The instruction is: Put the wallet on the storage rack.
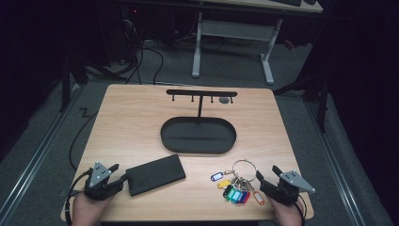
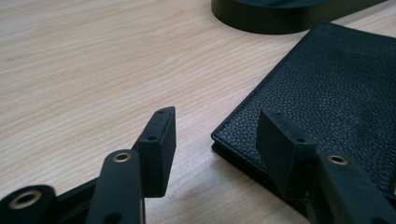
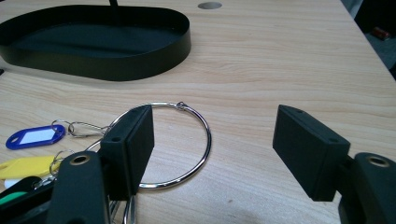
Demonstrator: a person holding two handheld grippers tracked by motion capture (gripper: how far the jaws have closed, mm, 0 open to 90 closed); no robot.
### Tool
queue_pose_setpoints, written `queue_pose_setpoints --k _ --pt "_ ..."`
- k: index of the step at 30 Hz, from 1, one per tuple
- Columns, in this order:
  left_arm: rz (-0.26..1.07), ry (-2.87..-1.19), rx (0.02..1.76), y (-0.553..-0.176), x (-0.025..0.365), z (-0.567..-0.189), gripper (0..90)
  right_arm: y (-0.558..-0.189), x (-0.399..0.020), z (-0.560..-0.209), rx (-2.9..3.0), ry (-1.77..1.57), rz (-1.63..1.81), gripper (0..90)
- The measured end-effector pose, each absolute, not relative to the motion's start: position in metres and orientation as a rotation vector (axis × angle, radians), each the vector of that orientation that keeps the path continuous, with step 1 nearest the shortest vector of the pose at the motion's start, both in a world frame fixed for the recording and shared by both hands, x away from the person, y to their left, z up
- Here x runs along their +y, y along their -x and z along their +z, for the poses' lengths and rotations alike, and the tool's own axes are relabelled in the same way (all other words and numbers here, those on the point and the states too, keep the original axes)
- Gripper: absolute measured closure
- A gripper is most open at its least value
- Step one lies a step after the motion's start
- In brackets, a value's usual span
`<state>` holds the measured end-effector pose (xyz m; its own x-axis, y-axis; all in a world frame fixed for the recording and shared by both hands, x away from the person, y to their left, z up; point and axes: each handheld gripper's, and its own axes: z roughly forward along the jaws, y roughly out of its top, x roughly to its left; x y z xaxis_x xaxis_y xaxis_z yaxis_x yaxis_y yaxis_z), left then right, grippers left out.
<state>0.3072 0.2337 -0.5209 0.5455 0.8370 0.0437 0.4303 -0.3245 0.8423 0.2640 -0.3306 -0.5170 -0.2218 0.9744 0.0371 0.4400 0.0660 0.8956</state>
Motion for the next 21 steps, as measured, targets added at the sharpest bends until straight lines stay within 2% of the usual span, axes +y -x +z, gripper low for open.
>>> queue_pose_setpoints --k 11,17,21 --pt "0.628 -1.995 1.083 -0.306 0.241 -0.524 64.5 -0.267 -0.331 -0.518 1.731 -1.416 1.103 29.9" --pt "0.606 -2.085 1.075 -0.298 0.244 -0.528 80.5 -0.267 -0.331 -0.517 1.73 -1.413 1.112 30.5" --pt "0.622 -2.133 1.031 -0.292 0.235 -0.529 82.8 -0.27 -0.329 -0.517 1.743 -1.404 1.115 30.7"
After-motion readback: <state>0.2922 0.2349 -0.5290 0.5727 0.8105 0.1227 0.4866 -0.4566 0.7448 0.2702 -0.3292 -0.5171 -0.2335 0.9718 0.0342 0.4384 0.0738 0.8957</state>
